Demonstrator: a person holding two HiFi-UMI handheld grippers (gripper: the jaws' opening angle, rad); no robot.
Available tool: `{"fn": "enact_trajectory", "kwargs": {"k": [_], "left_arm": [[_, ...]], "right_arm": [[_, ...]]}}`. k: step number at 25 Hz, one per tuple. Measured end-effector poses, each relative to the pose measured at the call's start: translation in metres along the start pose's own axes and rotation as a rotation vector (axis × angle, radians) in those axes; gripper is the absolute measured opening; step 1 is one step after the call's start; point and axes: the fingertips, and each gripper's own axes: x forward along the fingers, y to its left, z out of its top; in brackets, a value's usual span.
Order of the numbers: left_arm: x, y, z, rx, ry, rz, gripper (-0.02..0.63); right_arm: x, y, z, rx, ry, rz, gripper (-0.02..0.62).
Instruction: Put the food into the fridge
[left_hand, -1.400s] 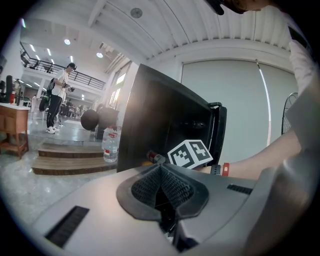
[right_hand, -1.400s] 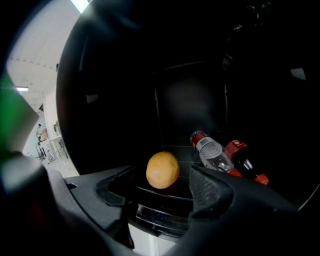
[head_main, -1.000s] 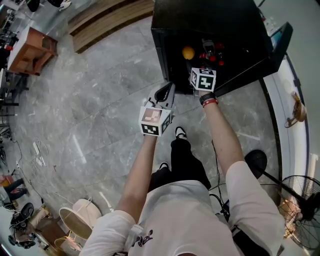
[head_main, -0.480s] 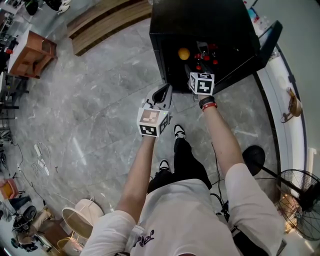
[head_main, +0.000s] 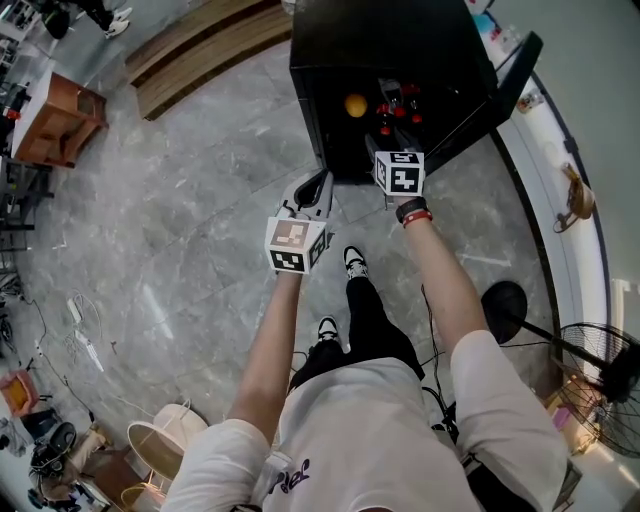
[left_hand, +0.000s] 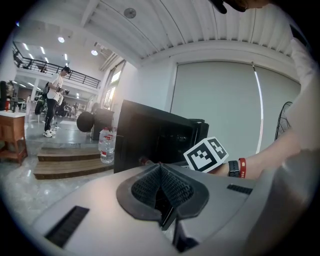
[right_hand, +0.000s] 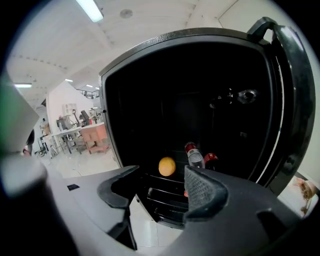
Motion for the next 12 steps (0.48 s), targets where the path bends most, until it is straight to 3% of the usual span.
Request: {"fn": "enact_trajectory", "kwargs": {"k": [12], "left_arm": [[-0.033, -0.01, -0.001, 0.033, -0.001, -0.003, 0.018]], "right_arm": [[-0.055, 0.004, -0.007, -0.019, -0.004, -0.01, 0.239]]}}
